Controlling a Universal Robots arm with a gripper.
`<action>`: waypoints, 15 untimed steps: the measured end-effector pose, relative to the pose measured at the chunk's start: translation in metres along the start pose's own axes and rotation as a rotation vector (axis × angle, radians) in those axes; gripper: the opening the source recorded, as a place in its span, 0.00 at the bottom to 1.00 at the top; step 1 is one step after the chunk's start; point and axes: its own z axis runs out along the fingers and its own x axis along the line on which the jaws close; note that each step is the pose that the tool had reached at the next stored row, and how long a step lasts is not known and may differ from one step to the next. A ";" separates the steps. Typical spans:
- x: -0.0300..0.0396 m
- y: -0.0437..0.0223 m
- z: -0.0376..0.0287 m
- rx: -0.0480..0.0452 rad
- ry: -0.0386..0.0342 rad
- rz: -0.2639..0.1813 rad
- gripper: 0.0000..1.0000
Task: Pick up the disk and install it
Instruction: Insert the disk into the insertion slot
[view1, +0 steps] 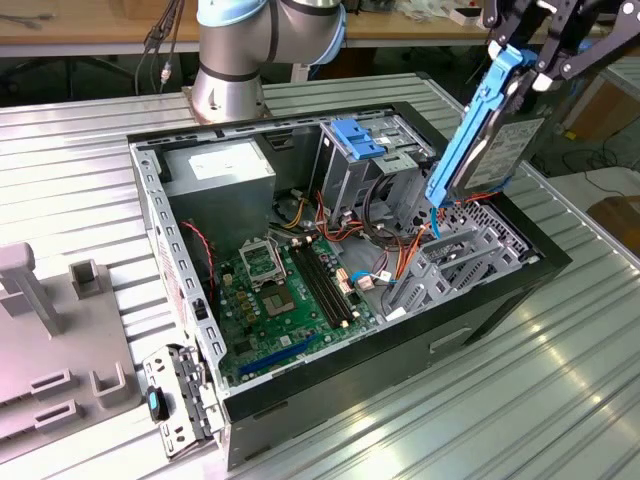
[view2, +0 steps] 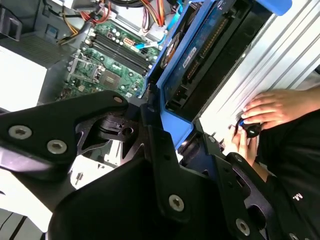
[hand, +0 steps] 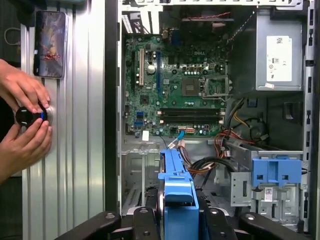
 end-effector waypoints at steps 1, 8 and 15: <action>0.0063 -0.0007 0.0035 0.0000 -0.0002 0.000 0.37; 0.0149 -0.0109 0.0184 0.0000 0.0000 0.000 0.37; 0.0152 -0.0134 0.0327 0.0002 -0.0001 0.000 0.37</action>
